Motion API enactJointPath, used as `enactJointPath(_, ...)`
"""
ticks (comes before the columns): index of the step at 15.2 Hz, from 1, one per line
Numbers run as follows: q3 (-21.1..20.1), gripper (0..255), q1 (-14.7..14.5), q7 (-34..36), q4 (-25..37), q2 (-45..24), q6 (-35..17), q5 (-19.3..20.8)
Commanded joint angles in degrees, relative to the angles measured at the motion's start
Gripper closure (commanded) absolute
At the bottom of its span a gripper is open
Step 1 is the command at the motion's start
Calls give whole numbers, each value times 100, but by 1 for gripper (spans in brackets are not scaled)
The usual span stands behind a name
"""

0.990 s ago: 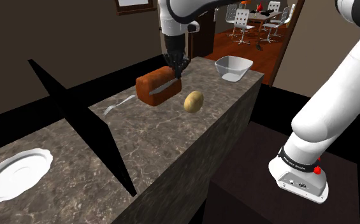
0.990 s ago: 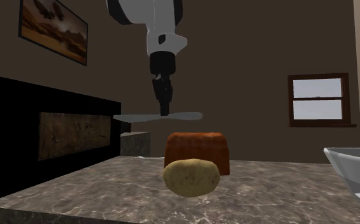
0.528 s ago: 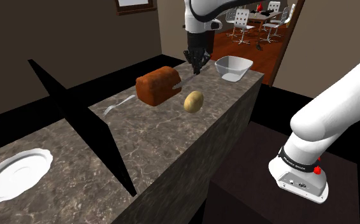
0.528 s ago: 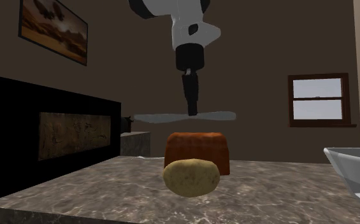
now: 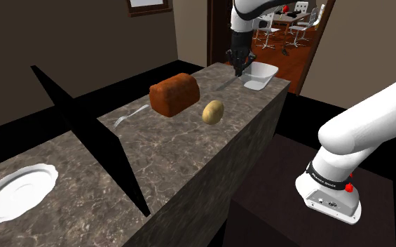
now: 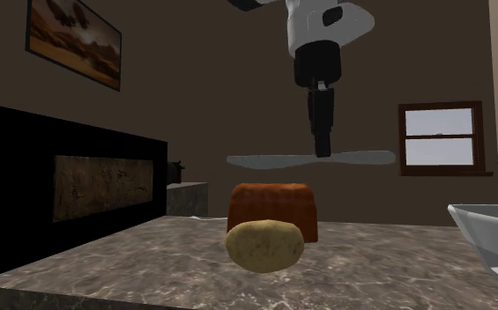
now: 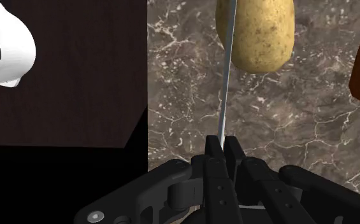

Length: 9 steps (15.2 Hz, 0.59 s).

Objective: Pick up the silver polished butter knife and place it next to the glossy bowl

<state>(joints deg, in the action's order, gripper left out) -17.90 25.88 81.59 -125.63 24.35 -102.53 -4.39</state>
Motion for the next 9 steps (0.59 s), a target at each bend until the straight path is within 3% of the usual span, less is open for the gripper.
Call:
enactJointPath(1,232,255,91,-316,-155,133,-16,58)
enactJointPath(9,1104,255,489,-1448,-471,404,-59,395)
